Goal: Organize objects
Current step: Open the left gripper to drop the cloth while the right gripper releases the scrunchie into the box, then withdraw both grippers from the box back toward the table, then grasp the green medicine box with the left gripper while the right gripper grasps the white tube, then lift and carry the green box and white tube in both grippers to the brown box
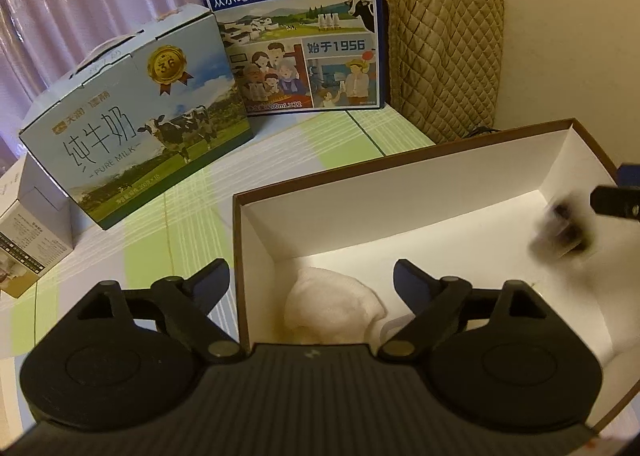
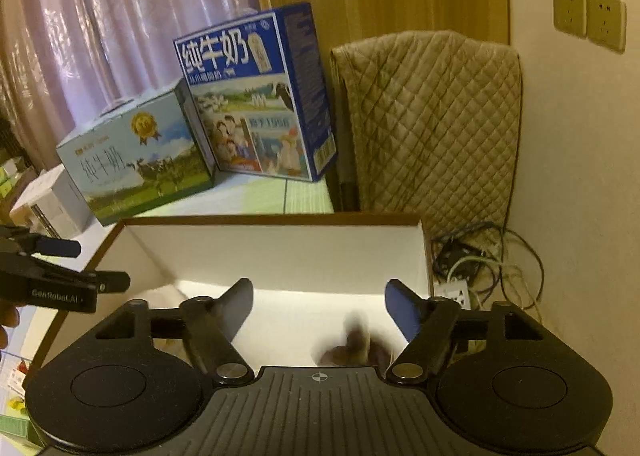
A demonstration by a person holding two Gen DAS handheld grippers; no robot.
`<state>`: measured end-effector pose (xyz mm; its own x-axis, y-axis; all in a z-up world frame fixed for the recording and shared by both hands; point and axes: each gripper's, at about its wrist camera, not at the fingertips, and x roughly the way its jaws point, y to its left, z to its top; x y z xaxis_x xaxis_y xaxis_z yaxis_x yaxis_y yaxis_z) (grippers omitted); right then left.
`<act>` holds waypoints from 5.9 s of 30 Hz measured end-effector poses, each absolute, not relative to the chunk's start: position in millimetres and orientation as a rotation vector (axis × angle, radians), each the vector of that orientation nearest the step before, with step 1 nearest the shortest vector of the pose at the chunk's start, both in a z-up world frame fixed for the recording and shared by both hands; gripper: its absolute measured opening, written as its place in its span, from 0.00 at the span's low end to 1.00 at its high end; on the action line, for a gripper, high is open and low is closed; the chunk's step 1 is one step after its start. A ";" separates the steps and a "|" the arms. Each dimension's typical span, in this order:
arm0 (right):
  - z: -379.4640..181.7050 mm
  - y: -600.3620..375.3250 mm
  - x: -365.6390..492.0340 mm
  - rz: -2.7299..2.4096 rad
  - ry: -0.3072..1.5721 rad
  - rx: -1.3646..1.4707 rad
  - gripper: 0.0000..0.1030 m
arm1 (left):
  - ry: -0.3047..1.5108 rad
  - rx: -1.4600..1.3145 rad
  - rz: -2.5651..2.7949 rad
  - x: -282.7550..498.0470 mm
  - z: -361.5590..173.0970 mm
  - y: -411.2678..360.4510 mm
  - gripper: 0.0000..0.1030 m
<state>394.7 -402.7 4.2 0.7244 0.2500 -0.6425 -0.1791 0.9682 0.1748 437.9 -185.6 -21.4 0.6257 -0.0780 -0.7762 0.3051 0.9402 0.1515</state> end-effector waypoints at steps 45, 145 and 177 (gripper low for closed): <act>44.1 -310.7 231.6 0.595 0.820 0.161 0.74 | 0.783 0.032 -0.236 230.8 64.5 -0.4 0.91; -124.4 -106.1 212.5 0.452 0.986 -0.238 0.33 | 1.004 -0.030 -0.071 179.8 -95.7 73.6 0.25; -123.9 -128.1 167.8 0.477 0.914 -0.339 0.36 | 1.035 0.011 -0.079 174.9 -107.0 43.6 0.25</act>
<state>167.8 -128.1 -123.9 0.5187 0.2482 -0.8181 -0.5286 0.8452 -0.0787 174.9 43.6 -107.0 0.5083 -0.0608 -0.8591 0.0710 0.9971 -0.0285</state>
